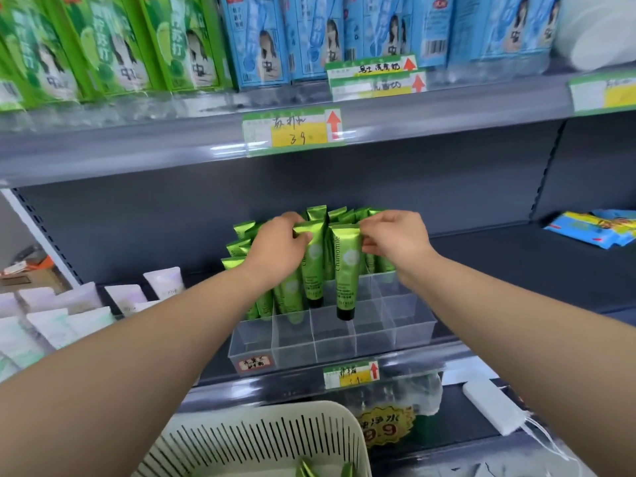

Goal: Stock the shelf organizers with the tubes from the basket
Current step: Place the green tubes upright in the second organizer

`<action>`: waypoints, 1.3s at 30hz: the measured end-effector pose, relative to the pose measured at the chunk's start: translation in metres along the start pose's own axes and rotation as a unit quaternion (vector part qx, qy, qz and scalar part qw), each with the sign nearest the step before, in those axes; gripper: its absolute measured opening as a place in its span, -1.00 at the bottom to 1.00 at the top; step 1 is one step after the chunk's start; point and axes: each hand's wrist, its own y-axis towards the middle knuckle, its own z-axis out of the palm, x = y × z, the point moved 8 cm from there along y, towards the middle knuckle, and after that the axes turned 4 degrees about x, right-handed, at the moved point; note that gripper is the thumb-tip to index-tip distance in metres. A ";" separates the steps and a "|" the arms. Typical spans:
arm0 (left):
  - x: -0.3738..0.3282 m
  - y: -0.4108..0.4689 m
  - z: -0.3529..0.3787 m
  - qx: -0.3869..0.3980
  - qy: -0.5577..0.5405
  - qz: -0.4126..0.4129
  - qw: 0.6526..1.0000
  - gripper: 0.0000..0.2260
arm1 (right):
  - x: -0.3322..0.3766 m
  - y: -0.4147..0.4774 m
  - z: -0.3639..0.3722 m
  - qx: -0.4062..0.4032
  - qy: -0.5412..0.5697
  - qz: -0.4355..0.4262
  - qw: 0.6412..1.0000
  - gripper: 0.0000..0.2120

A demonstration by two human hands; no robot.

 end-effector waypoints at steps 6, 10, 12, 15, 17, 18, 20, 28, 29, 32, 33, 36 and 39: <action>0.018 0.017 0.014 -0.010 0.003 -0.002 1.000 -0.72 | -0.010 0.021 0.016 -0.002 0.018 -0.005 1.000 -0.81; 0.029 0.025 0.023 -0.015 -0.003 -0.002 1.000 -0.75 | -0.016 0.030 0.022 -0.008 0.003 -0.001 1.000 -0.86; 0.033 0.029 0.027 -0.009 0.007 0.000 1.000 -0.75 | -0.021 0.033 0.024 -0.006 0.002 -0.001 1.000 -0.85; 0.036 0.031 0.034 0.014 0.025 0.000 1.000 -0.76 | -0.028 0.036 0.028 0.000 -0.002 -0.002 1.000 -0.86; 0.037 0.034 0.037 0.025 0.031 0.001 0.999 -0.76 | -0.033 0.036 0.030 0.003 -0.007 0.000 1.000 -0.85; 0.037 0.035 0.038 0.028 0.036 0.003 0.999 -0.76 | -0.035 0.037 0.030 0.003 -0.008 0.002 1.000 -0.85; 0.036 0.039 0.041 0.034 0.048 0.008 0.998 -0.77 | -0.040 0.037 0.031 0.002 -0.013 0.003 1.000 -0.85; 0.035 0.037 0.046 0.056 0.086 0.030 0.994 -0.79 | -0.054 0.032 0.044 0.018 -0.029 -0.006 0.999 -0.75; 0.035 0.036 0.047 0.059 0.095 0.033 0.993 -0.80 | -0.055 0.031 0.044 0.018 -0.029 -0.005 0.999 -0.74; 0.034 0.032 0.051 0.072 0.132 0.046 0.988 -0.79 | -0.056 0.031 0.043 0.016 -0.032 -0.006 0.999 -0.72; 0.034 0.031 0.051 0.075 0.147 0.049 0.985 -0.78 | -0.056 0.031 0.043 0.015 -0.036 -0.006 0.999 -0.72; 0.032 0.029 0.052 0.075 0.175 0.055 0.980 -0.75 | -0.054 0.031 0.044 0.018 -0.046 -0.007 0.999 -0.72; 0.030 0.028 0.051 0.073 0.181 0.056 0.979 -0.73 | -0.053 0.030 0.043 0.024 -0.056 -0.010 0.998 -0.75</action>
